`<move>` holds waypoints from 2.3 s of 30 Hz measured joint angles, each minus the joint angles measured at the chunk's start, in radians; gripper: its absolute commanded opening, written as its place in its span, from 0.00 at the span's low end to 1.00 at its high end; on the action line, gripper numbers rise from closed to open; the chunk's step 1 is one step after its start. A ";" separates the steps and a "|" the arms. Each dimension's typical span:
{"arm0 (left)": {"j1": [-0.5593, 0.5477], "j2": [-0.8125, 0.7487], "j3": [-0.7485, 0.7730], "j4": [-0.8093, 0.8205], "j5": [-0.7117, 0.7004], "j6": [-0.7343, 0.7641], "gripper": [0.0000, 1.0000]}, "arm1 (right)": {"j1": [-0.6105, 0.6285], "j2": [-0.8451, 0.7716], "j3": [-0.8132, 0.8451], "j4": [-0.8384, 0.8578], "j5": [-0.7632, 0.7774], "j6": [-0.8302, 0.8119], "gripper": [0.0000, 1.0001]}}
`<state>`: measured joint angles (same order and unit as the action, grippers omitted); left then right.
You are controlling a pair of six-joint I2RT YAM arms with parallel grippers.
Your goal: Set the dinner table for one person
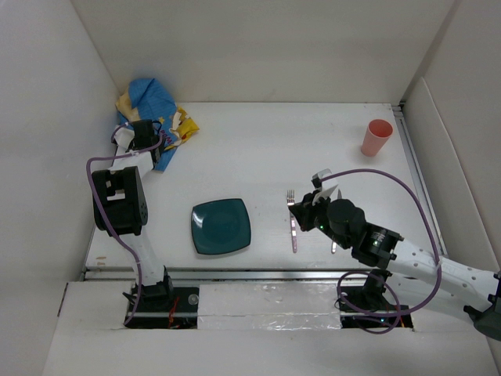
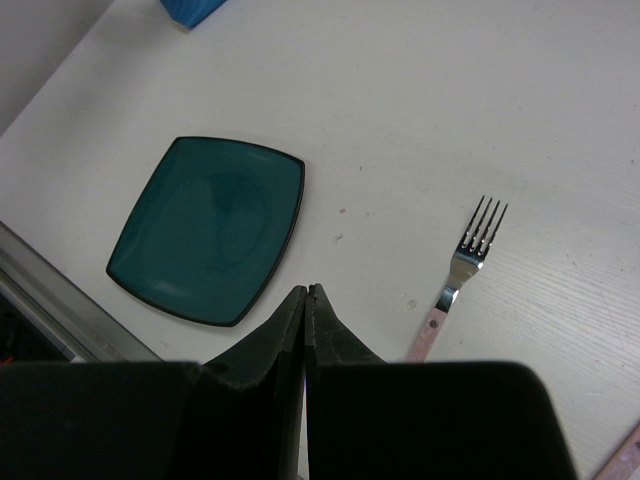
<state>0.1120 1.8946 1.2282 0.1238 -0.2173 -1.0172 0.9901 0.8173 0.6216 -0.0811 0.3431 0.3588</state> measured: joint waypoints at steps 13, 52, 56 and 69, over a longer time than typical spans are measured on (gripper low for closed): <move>0.002 0.052 0.035 0.009 -0.004 -0.012 0.37 | 0.000 0.068 0.000 0.006 -0.018 0.005 0.09; -0.243 -0.274 0.207 0.225 0.281 0.133 0.00 | -0.031 0.845 0.407 0.277 -0.137 0.013 0.76; -0.298 -0.202 0.408 0.209 0.296 0.129 0.00 | -0.075 0.868 0.446 0.291 -0.148 0.024 0.81; -0.250 -0.172 0.609 0.148 0.390 0.187 0.00 | -0.280 0.880 0.440 0.308 -0.209 -0.051 0.70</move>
<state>-0.1379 1.7229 1.8370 0.2722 0.1726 -0.8307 0.7101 1.6978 1.0618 0.2268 0.1337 0.3073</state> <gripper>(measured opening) 0.010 0.803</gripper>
